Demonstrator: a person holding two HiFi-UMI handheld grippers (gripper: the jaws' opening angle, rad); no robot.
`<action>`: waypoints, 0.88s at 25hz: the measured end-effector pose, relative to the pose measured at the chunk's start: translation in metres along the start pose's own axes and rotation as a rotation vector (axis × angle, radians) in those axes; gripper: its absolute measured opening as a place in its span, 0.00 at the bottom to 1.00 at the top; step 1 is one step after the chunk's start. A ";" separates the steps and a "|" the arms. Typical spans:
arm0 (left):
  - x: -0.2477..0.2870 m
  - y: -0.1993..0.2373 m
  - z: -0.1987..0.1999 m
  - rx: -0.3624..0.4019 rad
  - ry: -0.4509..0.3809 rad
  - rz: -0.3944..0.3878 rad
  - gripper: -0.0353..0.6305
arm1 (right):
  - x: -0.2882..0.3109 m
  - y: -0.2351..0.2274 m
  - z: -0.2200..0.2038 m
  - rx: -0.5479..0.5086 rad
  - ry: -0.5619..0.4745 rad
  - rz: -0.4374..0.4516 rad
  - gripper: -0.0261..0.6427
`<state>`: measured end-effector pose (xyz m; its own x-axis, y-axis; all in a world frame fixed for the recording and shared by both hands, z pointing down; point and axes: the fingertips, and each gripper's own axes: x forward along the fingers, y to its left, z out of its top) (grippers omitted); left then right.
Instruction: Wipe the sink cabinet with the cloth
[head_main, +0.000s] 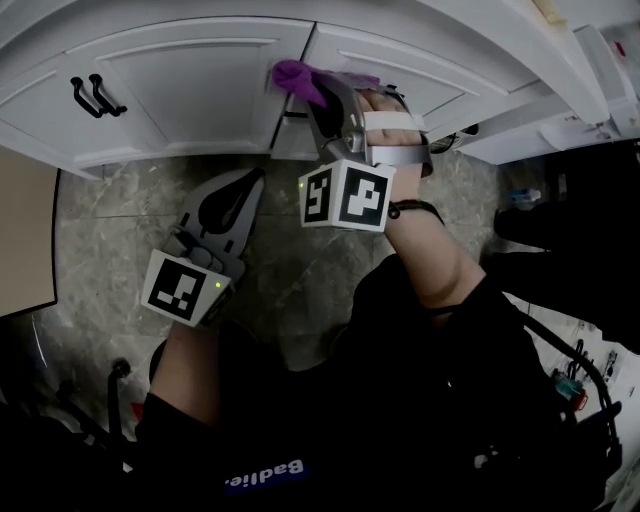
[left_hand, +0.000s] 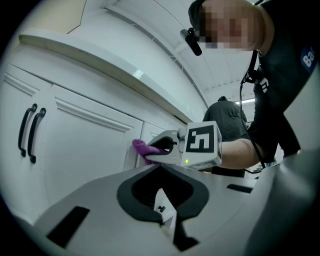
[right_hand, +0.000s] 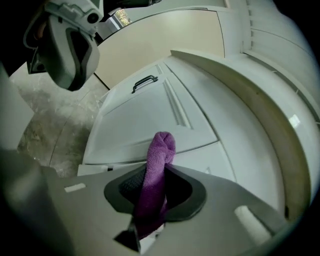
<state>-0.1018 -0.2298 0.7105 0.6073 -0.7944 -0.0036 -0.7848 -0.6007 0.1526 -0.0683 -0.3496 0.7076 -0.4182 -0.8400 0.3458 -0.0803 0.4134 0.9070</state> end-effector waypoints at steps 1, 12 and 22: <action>0.001 0.000 -0.002 -0.002 0.005 -0.003 0.04 | 0.005 0.014 -0.004 -0.005 0.007 0.026 0.15; 0.016 0.015 -0.035 -0.039 0.066 -0.013 0.04 | 0.019 0.096 -0.048 -0.022 0.085 0.209 0.15; 0.033 0.004 -0.044 -0.031 0.086 -0.063 0.04 | -0.055 -0.079 -0.017 0.099 -0.020 -0.060 0.15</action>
<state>-0.0794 -0.2546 0.7546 0.6650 -0.7435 0.0707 -0.7412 -0.6453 0.1852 -0.0239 -0.3418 0.6208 -0.4276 -0.8575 0.2861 -0.1942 0.3963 0.8974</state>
